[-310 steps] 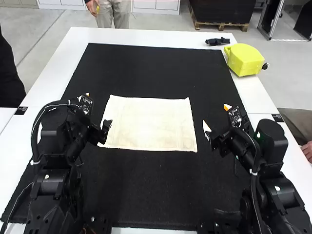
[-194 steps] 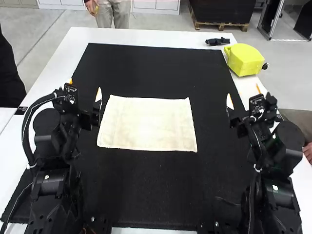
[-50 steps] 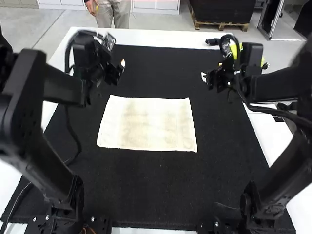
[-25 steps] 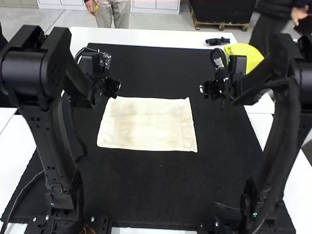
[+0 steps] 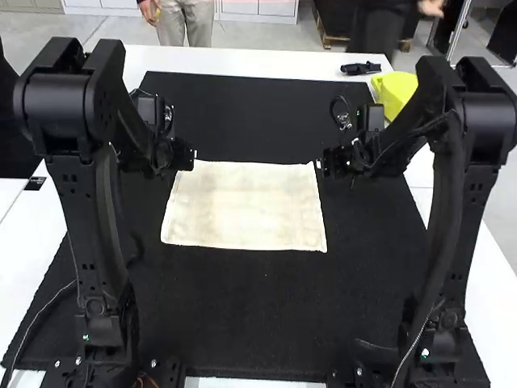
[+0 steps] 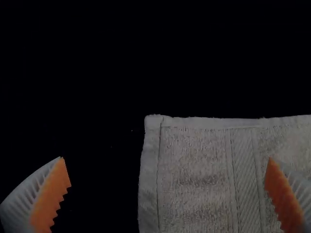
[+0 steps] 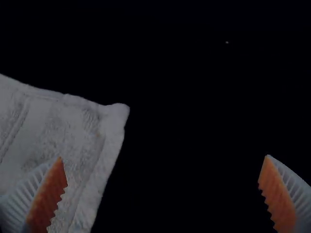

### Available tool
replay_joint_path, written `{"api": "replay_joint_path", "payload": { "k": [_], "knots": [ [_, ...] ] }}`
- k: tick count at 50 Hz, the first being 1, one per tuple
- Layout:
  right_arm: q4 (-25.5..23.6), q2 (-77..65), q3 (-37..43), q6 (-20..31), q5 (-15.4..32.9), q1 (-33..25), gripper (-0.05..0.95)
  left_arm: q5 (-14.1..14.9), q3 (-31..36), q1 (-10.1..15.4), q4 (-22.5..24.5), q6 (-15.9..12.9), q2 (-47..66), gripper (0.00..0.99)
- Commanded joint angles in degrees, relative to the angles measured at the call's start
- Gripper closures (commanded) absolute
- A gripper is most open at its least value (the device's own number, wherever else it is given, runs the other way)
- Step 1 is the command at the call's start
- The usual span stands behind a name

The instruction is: Fold the towel.

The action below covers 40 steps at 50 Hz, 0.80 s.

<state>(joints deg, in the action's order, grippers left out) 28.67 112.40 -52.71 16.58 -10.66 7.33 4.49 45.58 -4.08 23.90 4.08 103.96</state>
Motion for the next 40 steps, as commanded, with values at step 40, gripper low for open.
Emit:
{"api": "replay_joint_path", "payload": {
  "k": [40],
  "knots": [
    [-8.45, -3.77, -0.47, -17.11, 2.22, 4.09, -0.01, -0.01, 6.98, 0.47, -16.52, 2.08, 0.8, 0.034]
  ]
}}
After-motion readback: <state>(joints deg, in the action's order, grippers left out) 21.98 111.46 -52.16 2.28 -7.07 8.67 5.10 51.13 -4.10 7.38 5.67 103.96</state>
